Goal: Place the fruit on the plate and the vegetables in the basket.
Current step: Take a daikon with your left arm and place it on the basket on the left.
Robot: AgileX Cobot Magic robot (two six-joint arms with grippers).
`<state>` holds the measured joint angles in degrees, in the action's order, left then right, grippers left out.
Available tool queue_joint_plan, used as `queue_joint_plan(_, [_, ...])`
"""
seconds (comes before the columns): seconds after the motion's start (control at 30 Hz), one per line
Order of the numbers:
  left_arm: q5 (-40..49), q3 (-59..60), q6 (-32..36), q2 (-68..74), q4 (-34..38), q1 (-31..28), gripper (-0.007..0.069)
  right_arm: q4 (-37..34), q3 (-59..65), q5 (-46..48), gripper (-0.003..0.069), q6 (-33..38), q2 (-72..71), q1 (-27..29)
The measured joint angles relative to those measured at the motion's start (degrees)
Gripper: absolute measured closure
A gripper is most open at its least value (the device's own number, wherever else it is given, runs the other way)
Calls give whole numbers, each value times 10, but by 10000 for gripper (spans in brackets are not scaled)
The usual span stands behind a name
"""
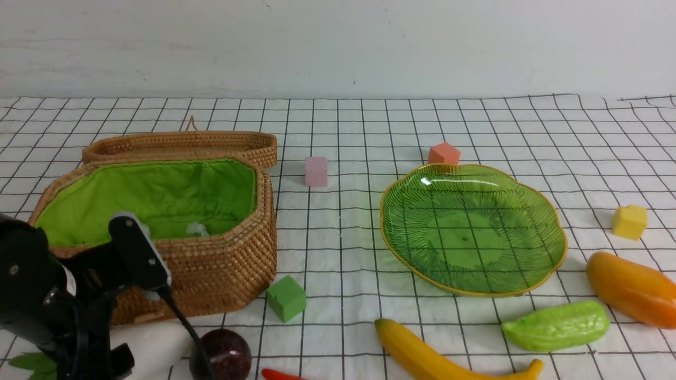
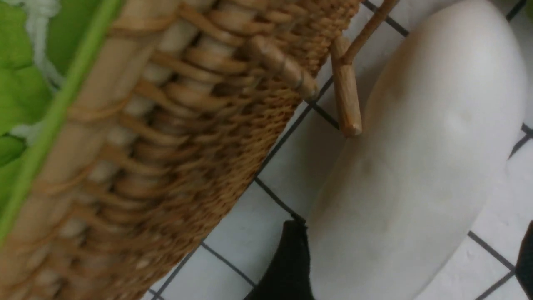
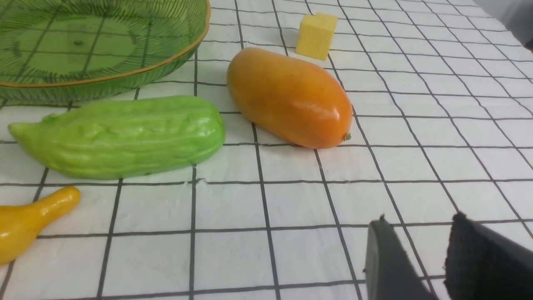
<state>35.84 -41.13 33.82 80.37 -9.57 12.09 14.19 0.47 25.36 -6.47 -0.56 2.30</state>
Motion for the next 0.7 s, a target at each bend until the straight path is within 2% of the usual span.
queue_joint_plan(0.2, [-20,-1,0,41,14,0,1,0,0,0,417,0,0,0])
queue_joint_plan(0.37, [-17,-1,0,45,23,0,119,0,0,0,417,0,0,0])
queue_joint_plan(0.7, [58,-5,3,17,39,0,120,0,0,0,417,0,0,0])
